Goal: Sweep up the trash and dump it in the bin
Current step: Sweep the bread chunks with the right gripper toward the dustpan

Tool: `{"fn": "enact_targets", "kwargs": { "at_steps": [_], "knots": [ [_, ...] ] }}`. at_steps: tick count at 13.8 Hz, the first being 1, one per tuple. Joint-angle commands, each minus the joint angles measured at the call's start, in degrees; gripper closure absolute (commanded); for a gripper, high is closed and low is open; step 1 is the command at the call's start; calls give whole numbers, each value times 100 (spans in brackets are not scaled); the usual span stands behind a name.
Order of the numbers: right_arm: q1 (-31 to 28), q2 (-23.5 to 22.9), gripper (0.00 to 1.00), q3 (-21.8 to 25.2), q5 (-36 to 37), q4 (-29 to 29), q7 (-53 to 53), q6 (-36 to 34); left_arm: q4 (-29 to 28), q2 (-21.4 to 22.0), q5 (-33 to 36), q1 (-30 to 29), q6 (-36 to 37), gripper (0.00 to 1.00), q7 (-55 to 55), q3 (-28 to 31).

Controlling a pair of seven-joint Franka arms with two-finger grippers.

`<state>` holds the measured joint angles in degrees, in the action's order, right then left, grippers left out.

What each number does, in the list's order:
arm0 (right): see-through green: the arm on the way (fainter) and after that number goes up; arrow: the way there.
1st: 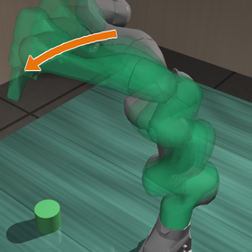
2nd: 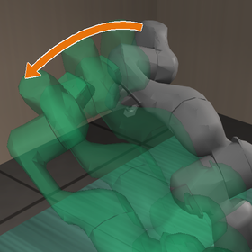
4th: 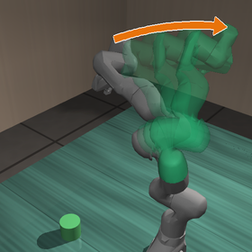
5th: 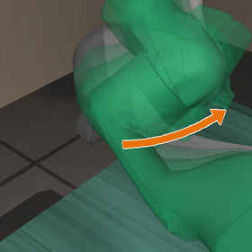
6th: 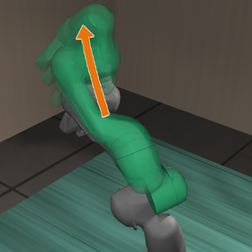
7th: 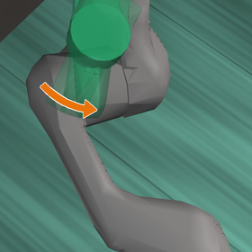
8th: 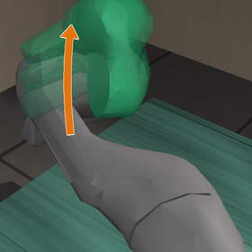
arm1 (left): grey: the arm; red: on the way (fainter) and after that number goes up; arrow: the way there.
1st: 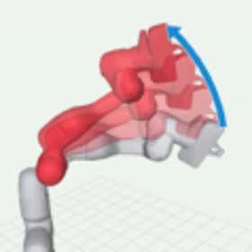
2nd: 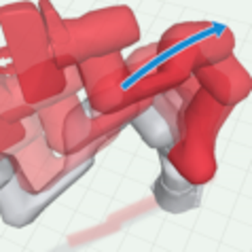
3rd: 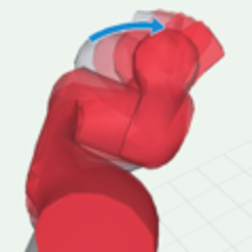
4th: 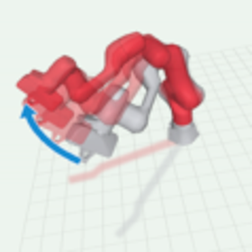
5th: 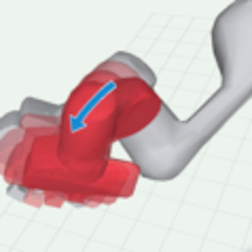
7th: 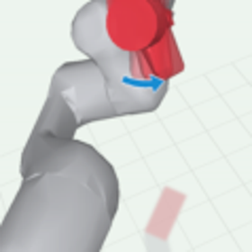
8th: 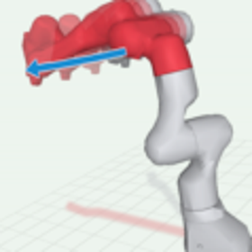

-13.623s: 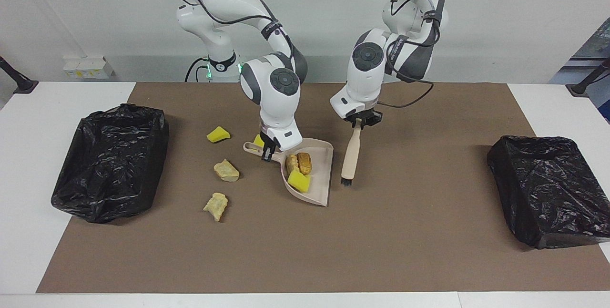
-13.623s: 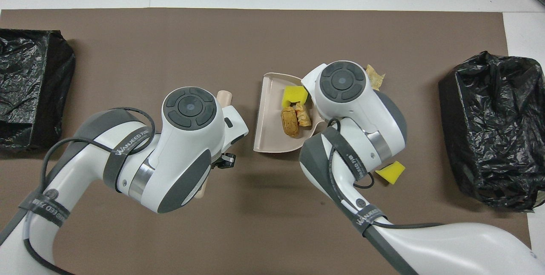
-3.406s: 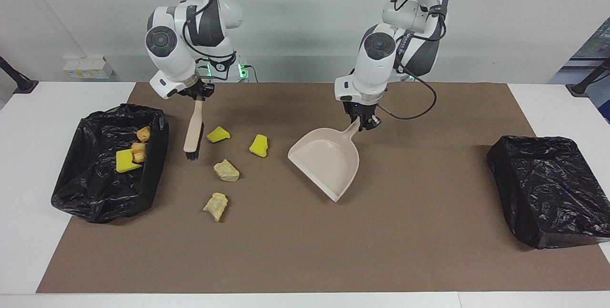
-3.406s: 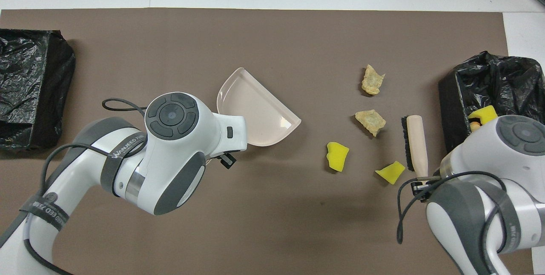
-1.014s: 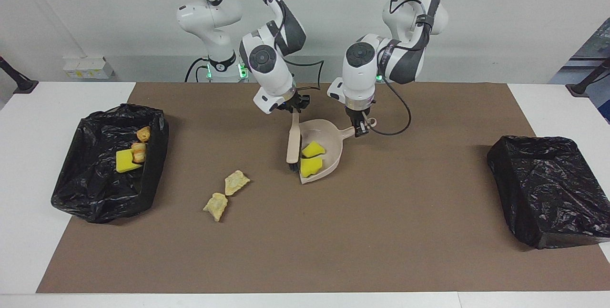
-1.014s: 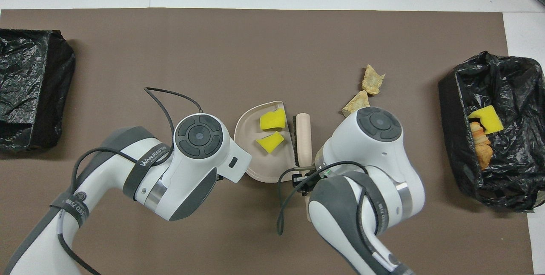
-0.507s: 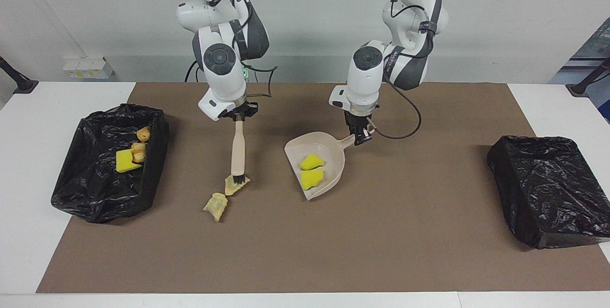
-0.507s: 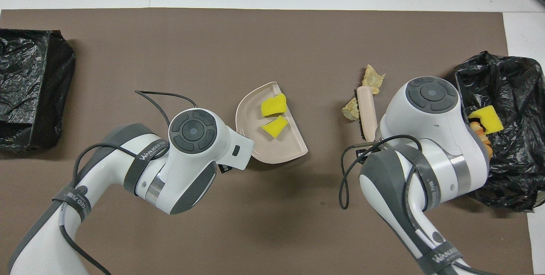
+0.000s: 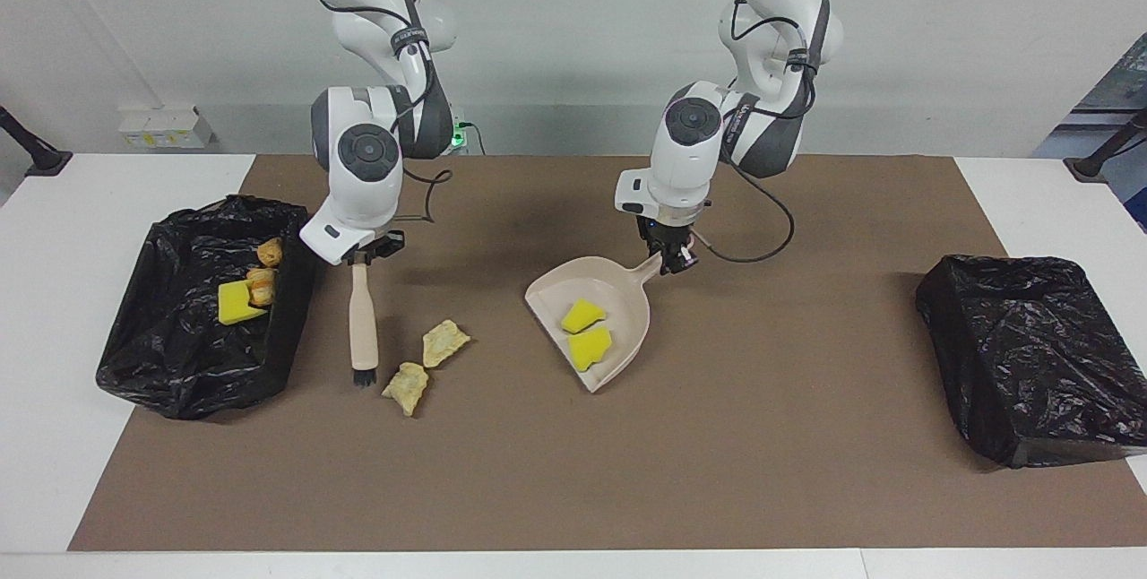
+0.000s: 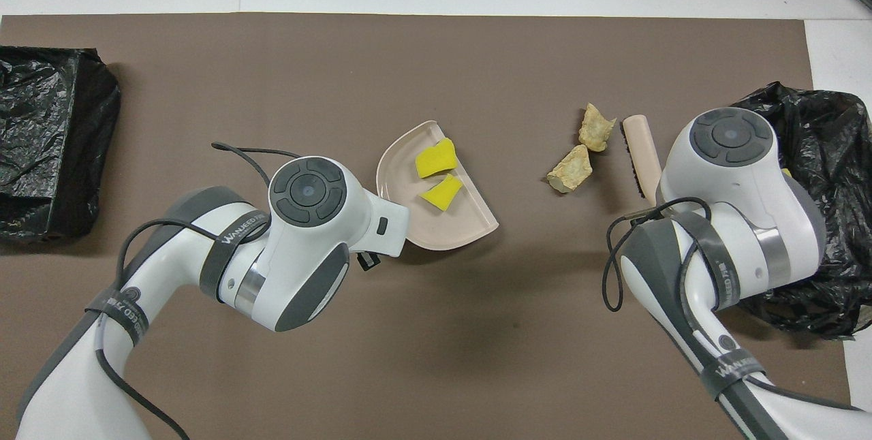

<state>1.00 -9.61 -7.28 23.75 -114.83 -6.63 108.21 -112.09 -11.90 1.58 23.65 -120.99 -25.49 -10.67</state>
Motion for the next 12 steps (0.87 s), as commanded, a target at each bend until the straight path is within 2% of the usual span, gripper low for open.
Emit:
{"fn": "enact_targets", "kwargs": {
  "at_steps": [1, 5, 8, 10, 12],
  "knots": [
    [-109, -409, 100, -89, 271, 197, 65, 95, 187, -58, -78, 43, 189, 100, 106, 21],
    [215, -542, 100, -107, -185, 162, -355, 42, 108, -41, -8, 61, 426, 100, 97, 12],
    [593, -770, 100, -107, -765, 372, -1111, 86, 3, 21, 1, 78, 532, 100, 62, 12],
    [778, -911, 100, -107, -1256, 601, -1209, 25, -50, 39, 1, 70, 611, 100, 10, 12],
    [971, -920, 100, -107, -1714, 576, -1245, 77, -103, 91, 35, 78, 655, 100, -26, 12]
  ]
}}
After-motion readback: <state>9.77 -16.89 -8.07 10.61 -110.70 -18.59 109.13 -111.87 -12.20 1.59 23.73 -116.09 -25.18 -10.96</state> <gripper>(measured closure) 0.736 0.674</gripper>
